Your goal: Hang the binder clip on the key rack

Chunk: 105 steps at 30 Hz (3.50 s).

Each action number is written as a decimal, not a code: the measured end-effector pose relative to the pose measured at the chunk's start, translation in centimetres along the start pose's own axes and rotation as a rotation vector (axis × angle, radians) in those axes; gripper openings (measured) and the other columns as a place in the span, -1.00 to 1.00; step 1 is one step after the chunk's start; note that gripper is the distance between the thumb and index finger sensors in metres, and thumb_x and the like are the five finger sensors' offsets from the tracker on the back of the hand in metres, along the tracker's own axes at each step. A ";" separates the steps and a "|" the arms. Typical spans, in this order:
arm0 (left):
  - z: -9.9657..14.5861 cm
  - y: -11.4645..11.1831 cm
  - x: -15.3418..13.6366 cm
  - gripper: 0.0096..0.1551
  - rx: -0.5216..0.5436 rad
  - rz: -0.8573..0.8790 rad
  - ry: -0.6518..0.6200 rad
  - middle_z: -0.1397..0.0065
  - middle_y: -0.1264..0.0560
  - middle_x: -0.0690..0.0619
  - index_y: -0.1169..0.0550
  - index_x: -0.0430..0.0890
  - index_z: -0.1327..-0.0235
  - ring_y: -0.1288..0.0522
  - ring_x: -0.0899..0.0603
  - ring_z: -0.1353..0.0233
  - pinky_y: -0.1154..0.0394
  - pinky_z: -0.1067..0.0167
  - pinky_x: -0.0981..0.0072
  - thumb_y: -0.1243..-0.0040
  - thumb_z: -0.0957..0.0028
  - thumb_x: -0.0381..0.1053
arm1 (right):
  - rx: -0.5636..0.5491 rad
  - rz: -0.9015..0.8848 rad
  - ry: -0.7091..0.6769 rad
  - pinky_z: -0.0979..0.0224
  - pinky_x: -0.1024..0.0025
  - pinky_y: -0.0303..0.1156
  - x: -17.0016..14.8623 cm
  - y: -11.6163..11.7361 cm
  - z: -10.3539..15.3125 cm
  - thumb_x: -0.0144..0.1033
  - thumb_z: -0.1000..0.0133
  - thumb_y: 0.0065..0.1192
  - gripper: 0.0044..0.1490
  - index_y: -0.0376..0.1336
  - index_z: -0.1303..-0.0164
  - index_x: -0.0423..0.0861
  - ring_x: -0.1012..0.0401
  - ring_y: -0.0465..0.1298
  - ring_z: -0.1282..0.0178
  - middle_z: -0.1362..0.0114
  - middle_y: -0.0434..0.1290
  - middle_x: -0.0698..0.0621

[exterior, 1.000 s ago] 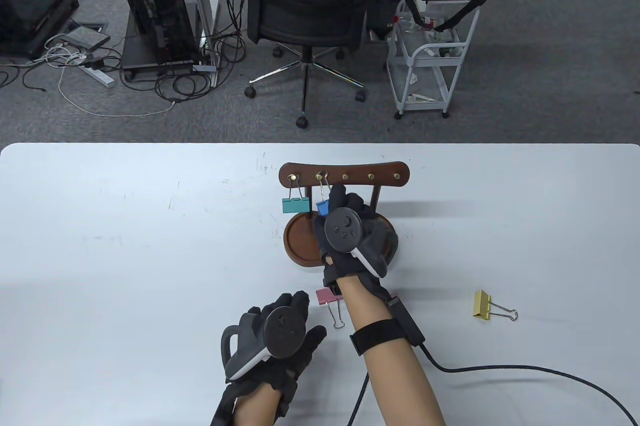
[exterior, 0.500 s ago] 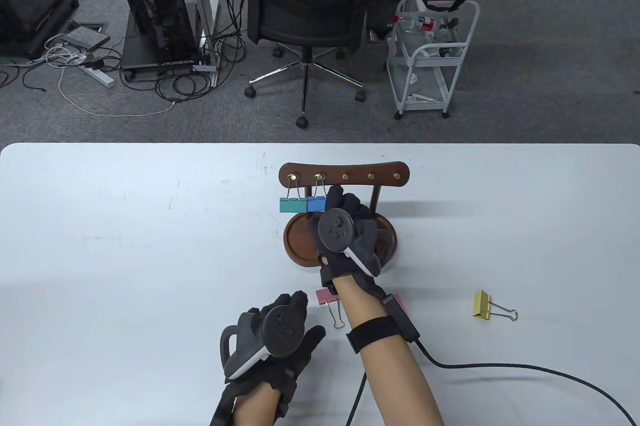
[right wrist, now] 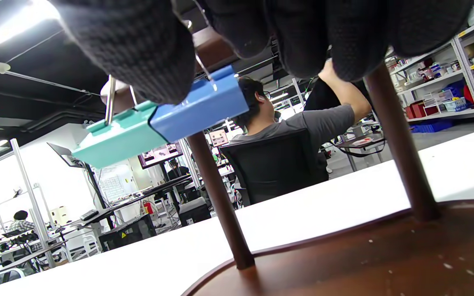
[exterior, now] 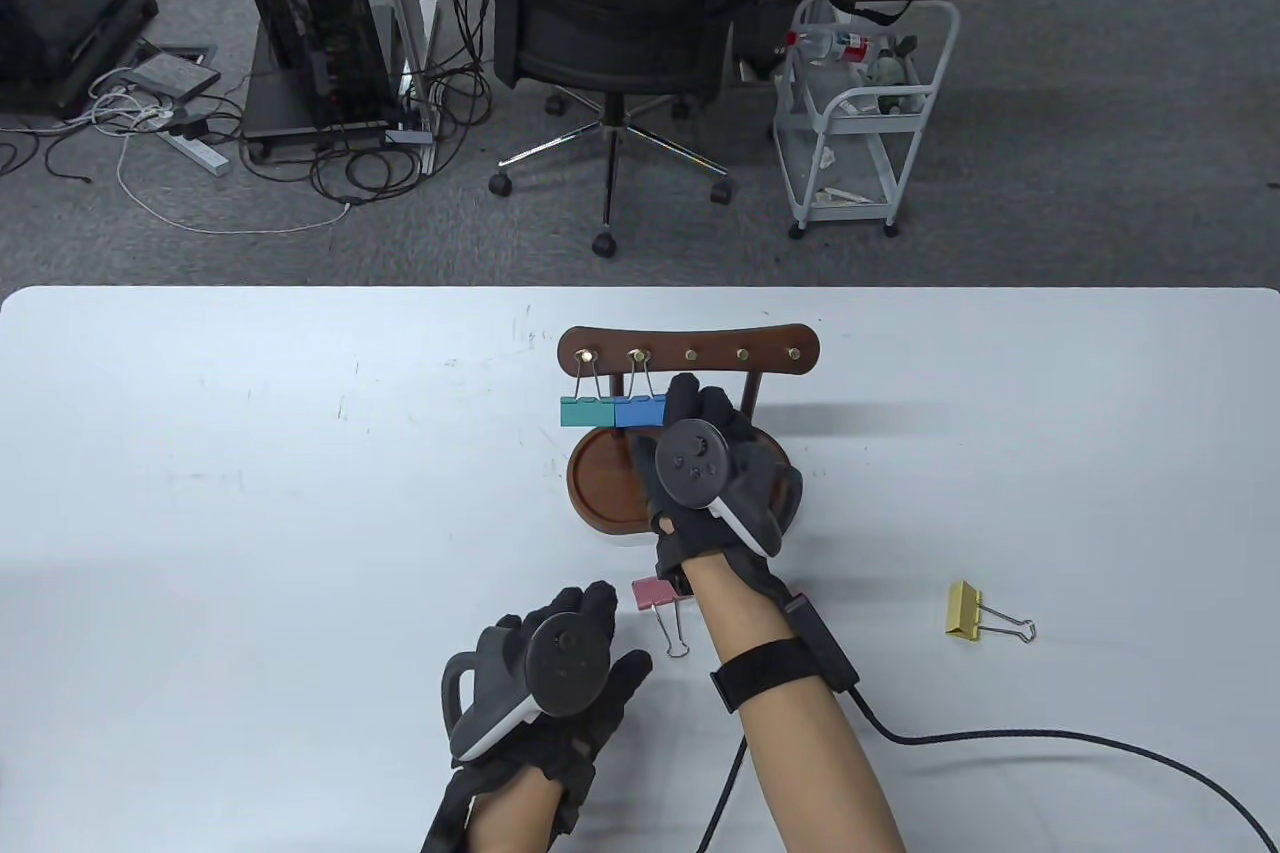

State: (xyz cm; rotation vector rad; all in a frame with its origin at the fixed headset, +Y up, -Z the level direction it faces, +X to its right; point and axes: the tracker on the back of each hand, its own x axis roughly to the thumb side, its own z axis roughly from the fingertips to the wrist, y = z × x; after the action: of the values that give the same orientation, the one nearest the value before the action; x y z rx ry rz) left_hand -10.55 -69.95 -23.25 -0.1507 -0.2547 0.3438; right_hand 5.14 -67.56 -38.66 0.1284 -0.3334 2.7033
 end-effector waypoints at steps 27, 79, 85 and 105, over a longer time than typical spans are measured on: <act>0.3 -0.7 1.0 -0.08 0.116 -0.100 -0.022 -0.57 -0.43 -0.42 -0.39 -0.36 -0.63 -0.45 -0.58 -0.45 -0.19 -0.38 -0.62 -0.27 -0.18 0.19 | -0.032 -0.089 -0.068 -0.35 -0.50 0.18 -7.3 -10.7 10.9 -0.09 -0.19 0.35 0.03 0.04 -0.69 -0.39 -0.56 0.20 -0.47 -0.65 0.07 -0.62; -4.2 -3.4 5.1 -0.05 0.110 -0.419 0.187 -0.39 -0.60 -0.37 -0.42 -0.41 -0.57 -0.62 -0.51 -0.28 -0.29 -0.35 -0.55 -0.23 -0.20 0.27 | 0.007 -0.084 0.005 -0.34 -0.50 0.17 -11.3 -8.0 17.6 -0.08 -0.19 0.32 0.03 0.03 -0.69 -0.39 -0.56 0.21 -0.46 -0.63 0.08 -0.63; -6.3 -5.0 6.1 0.01 0.057 -0.453 0.260 -0.41 -0.57 -0.41 -0.40 -0.42 -0.59 -0.60 -0.54 -0.29 -0.28 -0.35 -0.56 -0.19 -0.20 0.33 | 0.014 -0.107 0.026 -0.34 -0.50 0.17 -11.6 -8.1 17.4 -0.08 -0.19 0.32 0.02 0.04 -0.68 -0.40 -0.55 0.21 -0.45 -0.63 0.08 -0.63; -9.8 -7.3 8.0 -0.05 0.020 -0.604 0.396 -0.31 -0.64 -0.41 -0.51 -0.41 -0.48 -0.67 -0.48 -0.21 -0.35 -0.32 -0.50 -0.18 -0.20 0.34 | 0.042 -0.171 0.058 -0.34 -0.49 0.17 -12.1 -8.4 17.4 -0.07 -0.20 0.29 -0.02 0.08 -0.66 -0.40 -0.55 0.21 -0.45 -0.62 0.08 -0.64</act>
State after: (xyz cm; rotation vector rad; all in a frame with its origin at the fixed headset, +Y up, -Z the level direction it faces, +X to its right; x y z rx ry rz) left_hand 1.68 -74.91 -29.46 -0.1121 0.1008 -0.2849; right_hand 20.27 -69.20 -21.78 0.0861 -0.2374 2.5403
